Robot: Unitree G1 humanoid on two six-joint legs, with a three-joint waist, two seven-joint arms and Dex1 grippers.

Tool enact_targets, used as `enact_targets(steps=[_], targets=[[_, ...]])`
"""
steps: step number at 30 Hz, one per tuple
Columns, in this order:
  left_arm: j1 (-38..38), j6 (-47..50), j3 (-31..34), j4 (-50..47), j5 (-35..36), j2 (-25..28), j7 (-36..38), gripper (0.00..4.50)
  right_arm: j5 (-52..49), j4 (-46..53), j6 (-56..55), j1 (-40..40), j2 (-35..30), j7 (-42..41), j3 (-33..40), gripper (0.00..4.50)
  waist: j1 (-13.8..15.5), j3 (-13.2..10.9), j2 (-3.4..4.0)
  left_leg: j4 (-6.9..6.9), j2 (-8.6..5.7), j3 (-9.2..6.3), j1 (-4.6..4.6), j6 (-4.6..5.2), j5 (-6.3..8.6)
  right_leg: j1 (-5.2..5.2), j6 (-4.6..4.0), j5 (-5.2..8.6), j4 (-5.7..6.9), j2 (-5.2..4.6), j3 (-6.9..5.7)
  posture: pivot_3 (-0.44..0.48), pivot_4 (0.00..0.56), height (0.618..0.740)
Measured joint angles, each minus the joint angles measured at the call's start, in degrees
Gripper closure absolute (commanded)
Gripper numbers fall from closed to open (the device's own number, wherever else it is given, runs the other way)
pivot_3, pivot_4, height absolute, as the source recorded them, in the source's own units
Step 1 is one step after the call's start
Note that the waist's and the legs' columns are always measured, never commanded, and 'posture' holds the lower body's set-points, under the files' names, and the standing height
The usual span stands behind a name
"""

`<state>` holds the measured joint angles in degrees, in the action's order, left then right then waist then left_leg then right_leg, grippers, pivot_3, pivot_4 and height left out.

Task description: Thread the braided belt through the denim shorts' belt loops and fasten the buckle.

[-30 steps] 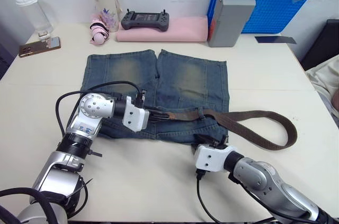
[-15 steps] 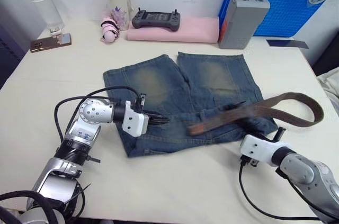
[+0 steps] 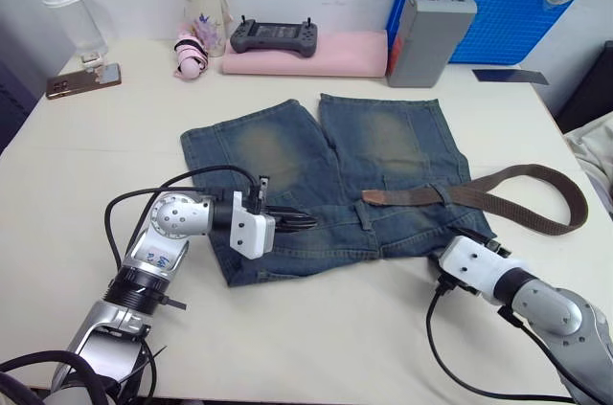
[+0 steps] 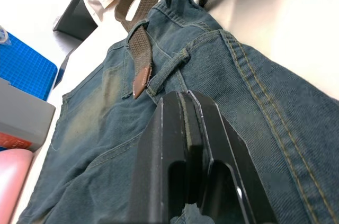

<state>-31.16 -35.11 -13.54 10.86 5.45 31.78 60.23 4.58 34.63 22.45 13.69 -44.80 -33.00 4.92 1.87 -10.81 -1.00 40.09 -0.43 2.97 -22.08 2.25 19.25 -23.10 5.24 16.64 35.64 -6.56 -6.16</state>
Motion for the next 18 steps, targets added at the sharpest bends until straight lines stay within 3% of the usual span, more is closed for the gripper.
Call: enact_targets(steps=[6, 8, 9, 11, 13, 18], targets=[[0.22, 0.95, -0.01, -1.21, -0.59, -0.39, -1.31, 4.50, -20.58, 5.27, 15.52, -7.94, 3.31, -5.87, 11.81, 0.03, -0.78, 0.00, 0.01, 0.01, 0.09, 0.01, 0.08, -0.04, 0.00, 0.02, -0.01, -0.01, 0.05, -0.05, 0.11, 0.000, 0.150, 0.712], [0.47, 1.28, 0.02, -1.37, -0.98, -0.55, -1.92, 4.50, -33.50, 5.73, 31.31, -16.49, 10.03, -2.85, 16.49, 0.03, -0.93, 0.00, 0.01, -0.02, 0.15, -0.05, 0.10, -0.12, -0.02, 0.02, -0.09, -0.03, 0.07, -0.04, 0.12, 0.000, 0.150, 0.712], [0.47, 1.37, 0.00, -1.41, -1.15, -0.58, -1.98, 4.50, -36.25, 5.46, 36.31, -18.87, 13.00, -1.46, 17.71, 0.03, -0.94, 0.00, 0.01, -0.01, 0.16, -0.07, 0.10, -0.14, -0.03, 0.02, -0.11, -0.02, 0.05, -0.04, 0.09, 0.000, 0.150, 0.712], [0.60, 1.63, -0.02, -1.55, -1.32, -0.66, -2.22, 4.50, -42.09, 2.90, 55.20, -28.75, 25.83, 3.64, 24.36, 0.03, -1.18, 0.01, 0.05, -0.03, 0.18, -0.11, 0.06, -0.20, -0.04, -0.03, -0.20, -0.05, 0.09, -0.05, 0.09, 0.000, 0.150, 0.712], [0.56, 1.94, -0.01, -1.65, -1.37, -0.71, -2.57, 4.50, -44.40, 0.72, 65.32, -33.99, 33.53, 7.96, 29.56, 0.03, -1.21, 0.05, 0.12, -0.04, 0.13, -0.07, -0.12, -0.20, -0.04, -0.33, -0.22, -0.03, 0.24, -0.10, 0.13, 0.000, 0.150, 0.712], [0.61, 2.59, 0.05, -1.83, -1.56, -0.62, -3.23, 4.50, -50.70, -5.87, 69.78, -39.53, 46.16, 22.52, 41.39, 0.03, -0.76, 0.03, 0.24, -0.13, 0.01, 0.00, -0.24, -0.15, -0.01, -0.53, -0.22, -0.03, 0.33, -0.08, 0.11, 0.000, 0.150, 0.712]])
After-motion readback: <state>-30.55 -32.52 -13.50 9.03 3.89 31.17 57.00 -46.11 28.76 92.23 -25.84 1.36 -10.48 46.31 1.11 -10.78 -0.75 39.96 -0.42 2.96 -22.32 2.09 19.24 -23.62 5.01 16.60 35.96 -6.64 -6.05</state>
